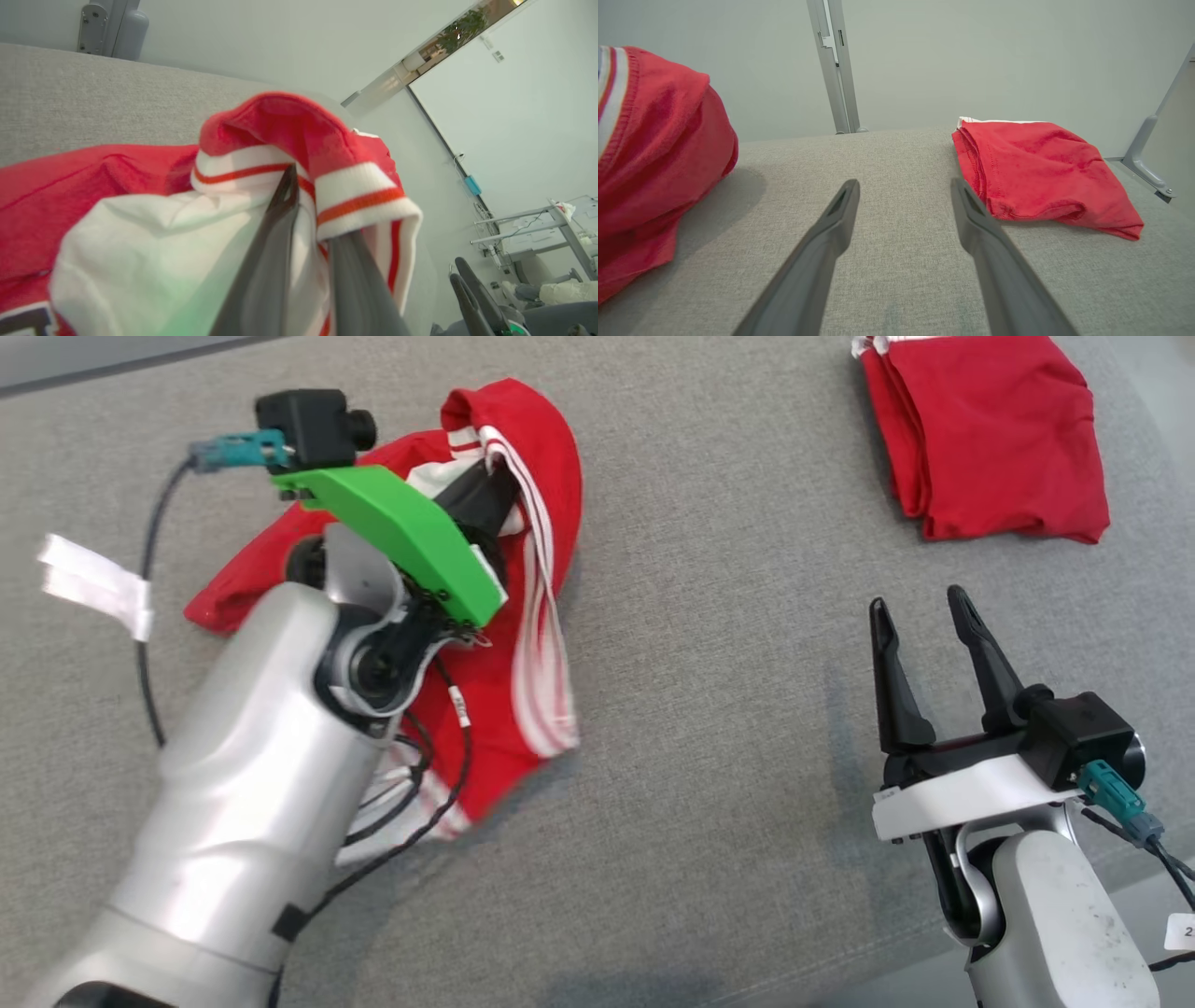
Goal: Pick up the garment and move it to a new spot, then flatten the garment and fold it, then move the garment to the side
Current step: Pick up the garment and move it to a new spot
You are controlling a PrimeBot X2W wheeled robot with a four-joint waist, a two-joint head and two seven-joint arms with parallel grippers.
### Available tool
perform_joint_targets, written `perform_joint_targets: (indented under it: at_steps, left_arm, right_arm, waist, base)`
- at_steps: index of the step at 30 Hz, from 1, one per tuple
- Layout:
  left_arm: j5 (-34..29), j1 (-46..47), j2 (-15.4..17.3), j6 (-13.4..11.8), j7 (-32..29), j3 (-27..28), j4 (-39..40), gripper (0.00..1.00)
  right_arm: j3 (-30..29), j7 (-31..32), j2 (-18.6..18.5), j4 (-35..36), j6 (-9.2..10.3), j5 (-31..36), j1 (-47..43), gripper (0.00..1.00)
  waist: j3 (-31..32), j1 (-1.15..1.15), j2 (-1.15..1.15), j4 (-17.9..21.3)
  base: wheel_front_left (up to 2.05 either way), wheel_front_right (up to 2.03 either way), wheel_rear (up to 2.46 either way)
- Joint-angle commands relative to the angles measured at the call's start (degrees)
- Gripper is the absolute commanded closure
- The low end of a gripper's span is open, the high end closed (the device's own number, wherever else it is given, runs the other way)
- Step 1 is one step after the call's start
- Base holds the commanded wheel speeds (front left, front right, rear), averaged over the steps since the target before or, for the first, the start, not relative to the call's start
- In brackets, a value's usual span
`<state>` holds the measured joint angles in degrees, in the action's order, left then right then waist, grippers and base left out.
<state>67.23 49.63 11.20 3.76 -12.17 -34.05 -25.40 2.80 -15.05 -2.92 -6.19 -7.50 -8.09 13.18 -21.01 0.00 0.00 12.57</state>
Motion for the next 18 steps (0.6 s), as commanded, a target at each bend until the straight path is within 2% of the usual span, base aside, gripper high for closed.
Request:
perform_joint_targets:
  at_steps: [1,2,3,4,8,11,15,18]
  left_arm:
    - [-0.96,1.14,-1.12,0.86,1.75,-0.48,-2.27,1.00]
    - [-2.27,1.52,-1.85,1.17,3.12,-1.11,-3.95,0.64]
    - [-3.26,1.72,-2.36,1.45,4.31,-1.95,-5.45,0.14]
    - [-4.41,1.82,-2.66,1.71,5.12,-2.90,-6.81,0.00]
    - [-8.53,1.88,-2.72,2.08,9.56,-4.95,-9.40,0.00]
    - [-10.74,-0.75,-1.46,1.88,12.42,-6.19,-9.08,0.00]
    - [-14.36,-7.01,2.79,-0.25,15.70,-8.11,-5.85,0.00]
    - [-16.64,-13.43,6.09,-3.17,18.13,-9.03,-1.96,0.00]
  right_arm:
    - [0.20,-0.16,0.00,-0.24,0.03,-0.68,-0.21,0.00]
    - [0.34,-0.16,0.01,-0.36,0.03,-0.66,-0.15,0.00]
    - [0.34,-0.16,0.02,-0.51,0.03,-0.69,-0.14,0.00]
    - [0.23,-0.16,0.01,-0.60,0.03,-0.58,-0.25,0.00]
    - [-1.13,-0.16,-0.01,-0.97,0.03,0.51,-1.21,0.00]
    - [-2.02,-0.16,-0.02,-1.50,0.03,1.03,-2.55,0.00]
    - [-3.14,-0.16,-0.04,-1.80,0.03,1.24,-5.04,0.00]
    - [-4.12,-0.16,-0.04,-1.52,0.03,1.93,-7.17,0.00]
  waist:
    - [-0.80,0.00,0.00,1.02]
    - [-0.61,0.00,0.00,0.94]
    - [-0.29,0.00,0.00,0.75]
    - [0.12,0.00,0.00,0.46]
    - [2.12,0.00,0.00,-1.57]
    - [4.97,0.00,0.00,-3.24]
    - [9.24,0.00,0.00,-5.26]
    - [11.77,0.00,0.00,-7.15]
  base:
    - [0.00,0.00,0.00]
    - [0.00,0.00,0.00]
    - [0.00,0.00,0.00]
    - [0.00,0.00,0.00]
    - [0.00,0.00,0.00]
    - [0.00,0.00,0.00]
    - [0.00,0.00,0.00]
    - [0.00,0.00,0.00]
